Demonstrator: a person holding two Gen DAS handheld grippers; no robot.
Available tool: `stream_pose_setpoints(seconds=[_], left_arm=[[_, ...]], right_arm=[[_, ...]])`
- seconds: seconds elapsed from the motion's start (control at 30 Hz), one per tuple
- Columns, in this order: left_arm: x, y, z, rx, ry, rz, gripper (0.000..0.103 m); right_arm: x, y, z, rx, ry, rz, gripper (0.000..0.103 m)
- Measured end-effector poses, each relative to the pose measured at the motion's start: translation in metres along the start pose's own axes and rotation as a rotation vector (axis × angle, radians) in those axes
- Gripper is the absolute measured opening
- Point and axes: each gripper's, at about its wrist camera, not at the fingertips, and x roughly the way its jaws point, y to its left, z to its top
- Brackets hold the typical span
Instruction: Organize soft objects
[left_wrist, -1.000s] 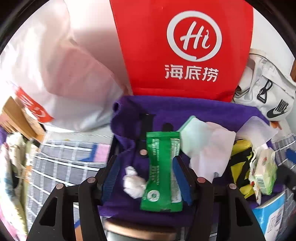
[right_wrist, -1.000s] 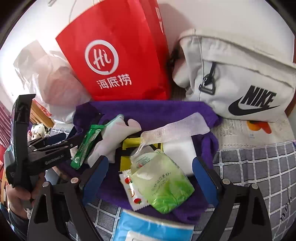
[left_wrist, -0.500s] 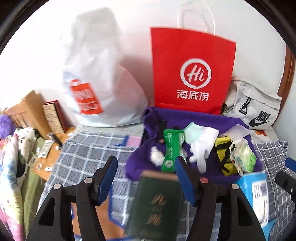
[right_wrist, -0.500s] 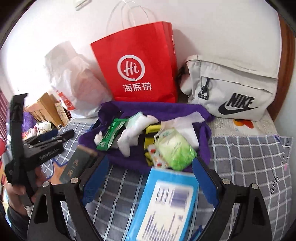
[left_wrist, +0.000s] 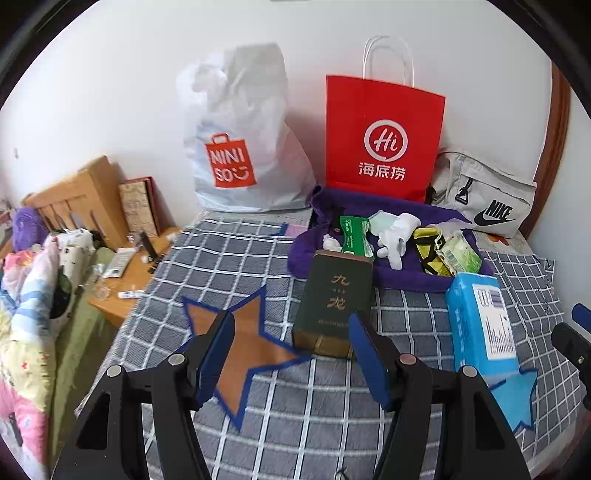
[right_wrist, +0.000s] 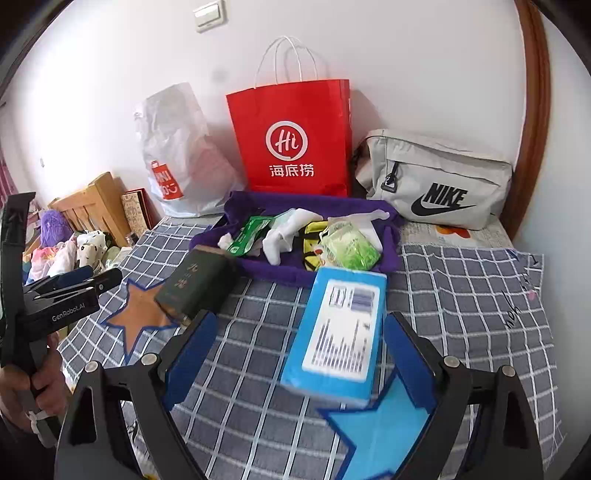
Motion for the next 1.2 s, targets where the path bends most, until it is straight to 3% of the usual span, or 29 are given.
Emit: stream_pose_setpoints(seconds=[0.23,0.33,0.43,0.6,1.2], left_arm=[[-0.039,-0.007,-0.017,0.013,-0.034,-0.038,0.069],[-0.055,-0.015,-0.023,0.031,-0.052,-0.059,0.07],[-0.065,-0.019,-0.024,0.036,-0.056,-0.091,0.081],[-0.081,-0.025,-0.023,0.043,-0.073,-0.102,0.096],[-0.099,-0.031,-0.028,0.043,-0.057,-0.134,0.097]], right_arm=[[-0.04,-0.002,-0.022,0.051,-0.014,-0.035,0.091],[-0.053,-0.003,-0.026,0.051,-0.021,-0.09,0.091],[-0.067,-0.002,-0.029,0.053,-0.031,-0.169,0.091],[-0.084,-0.005,-0.032,0.075,-0.05,-0.203,0.097],[-0.108,-0.009,-0.034,0.106,-0.049,-0.217,0.101]])
